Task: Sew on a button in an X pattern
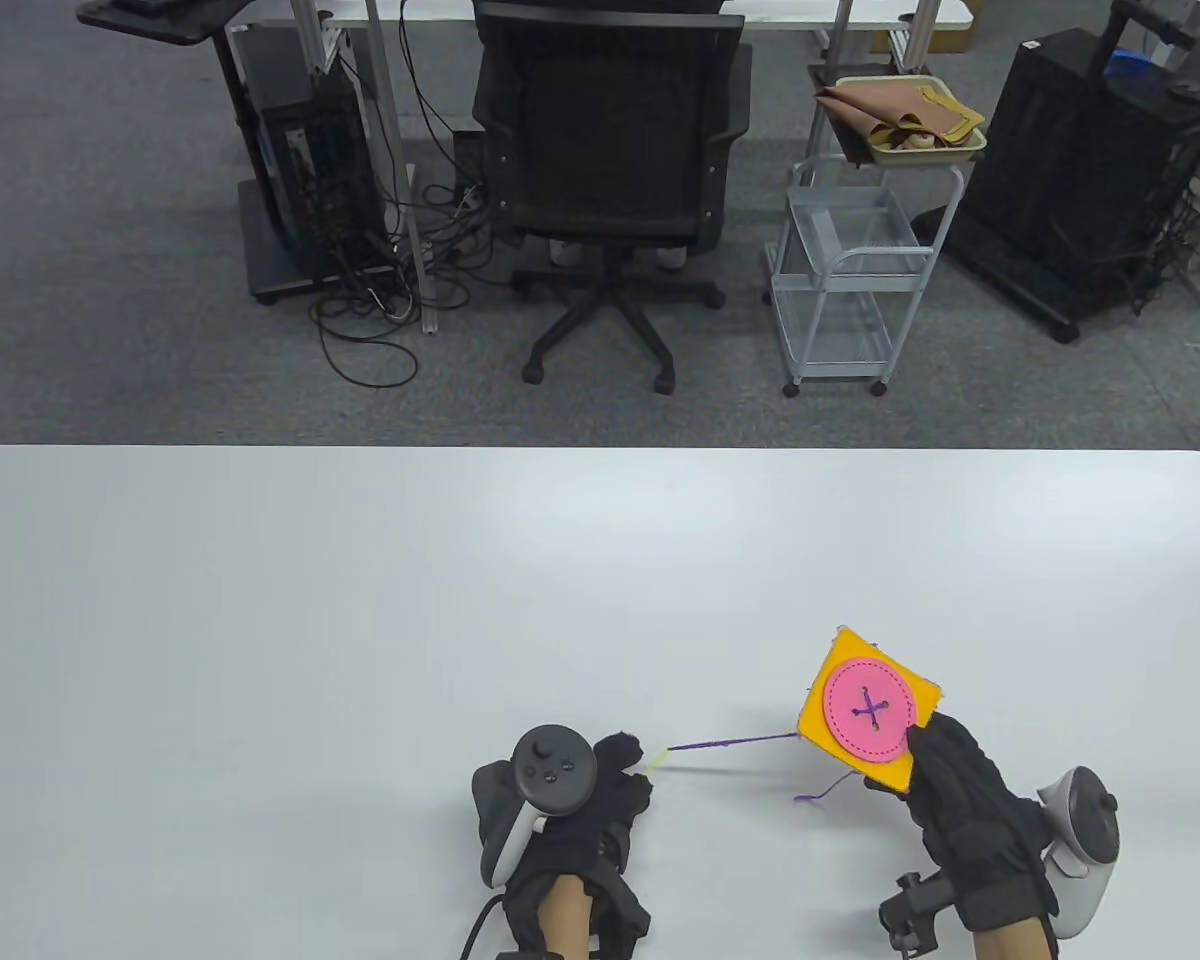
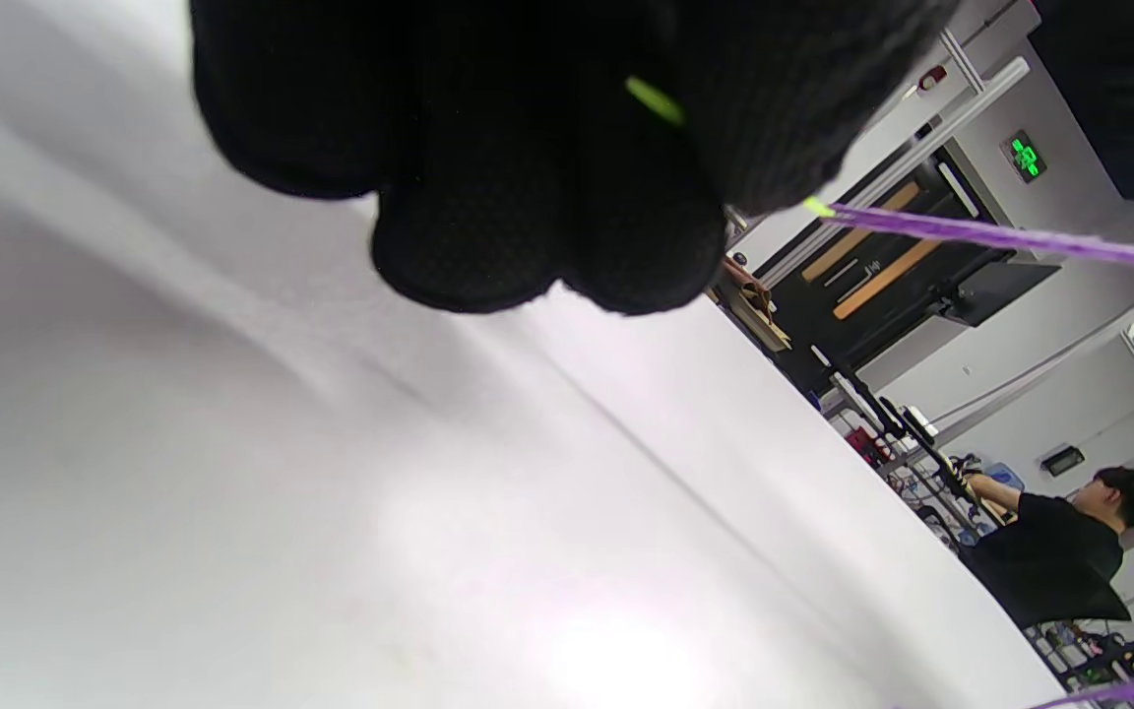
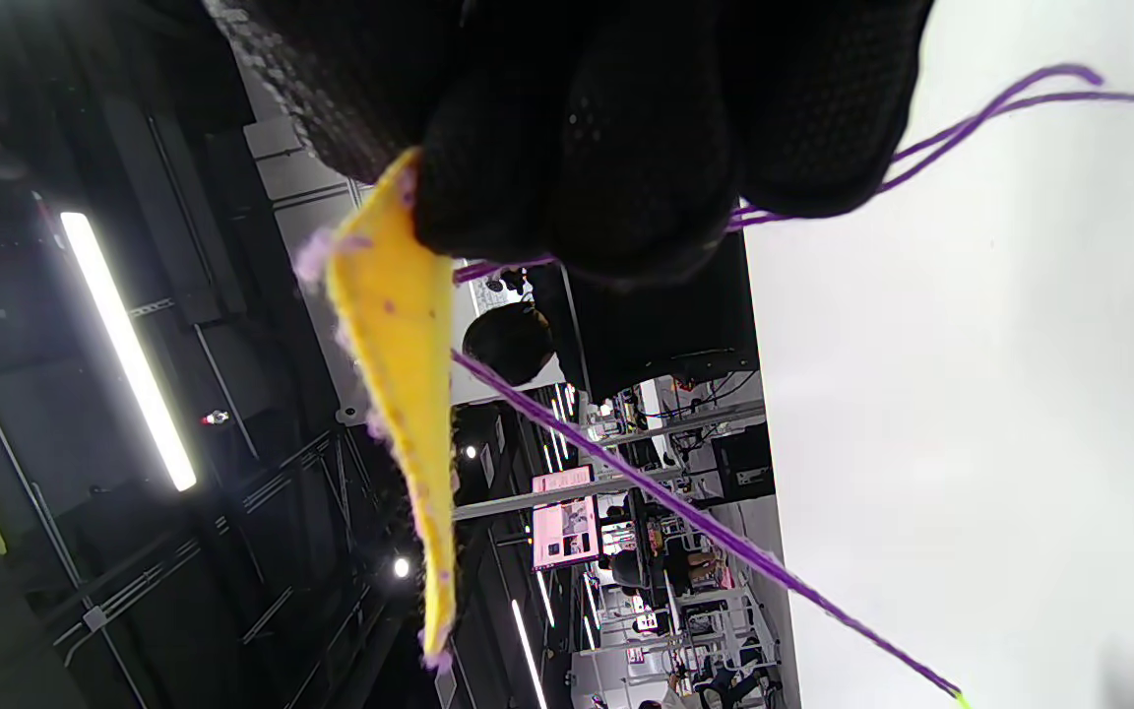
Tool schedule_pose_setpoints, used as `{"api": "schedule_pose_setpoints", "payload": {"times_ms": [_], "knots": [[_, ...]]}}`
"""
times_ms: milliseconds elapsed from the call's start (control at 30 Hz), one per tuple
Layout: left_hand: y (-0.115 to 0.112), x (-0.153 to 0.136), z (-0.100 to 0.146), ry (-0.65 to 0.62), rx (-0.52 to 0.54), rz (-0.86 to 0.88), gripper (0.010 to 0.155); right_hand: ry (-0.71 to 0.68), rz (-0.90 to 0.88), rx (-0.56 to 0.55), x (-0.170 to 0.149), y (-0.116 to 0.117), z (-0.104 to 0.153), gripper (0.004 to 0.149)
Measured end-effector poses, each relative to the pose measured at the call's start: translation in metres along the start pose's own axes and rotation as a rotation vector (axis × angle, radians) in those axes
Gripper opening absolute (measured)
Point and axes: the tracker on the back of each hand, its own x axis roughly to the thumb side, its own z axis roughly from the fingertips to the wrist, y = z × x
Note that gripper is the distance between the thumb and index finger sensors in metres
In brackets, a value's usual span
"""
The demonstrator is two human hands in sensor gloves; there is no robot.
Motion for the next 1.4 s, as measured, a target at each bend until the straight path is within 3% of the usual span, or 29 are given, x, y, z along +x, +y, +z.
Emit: {"api": "schedule_pose_setpoints", "payload": {"times_ms": [200,467,633,800,1100,1400], "knots": [[0.004,0.002,0.003,-0.009,0.039,0.067,0.043,-0.011,0.008,0.020,0.000,0.003,0.000,0.041],[0.006,0.016,0.008,-0.128,0.060,0.269,0.046,-0.047,0.066,0.087,0.001,0.014,0.000,0.040],[0.000,0.029,0.010,-0.218,-0.046,0.535,0.045,-0.081,0.168,0.160,0.000,0.029,0.001,0.040],[-0.009,0.037,0.010,-0.265,-0.153,0.645,0.044,-0.095,0.225,0.283,-0.007,0.049,0.001,0.041],[-0.025,0.042,0.006,-0.313,-0.353,0.802,0.044,-0.090,0.301,0.256,-0.010,0.051,0.001,0.041],[-0.028,0.041,0.005,-0.360,-0.442,0.900,0.044,-0.093,0.366,0.236,-0.013,0.055,0.003,0.040]]}}
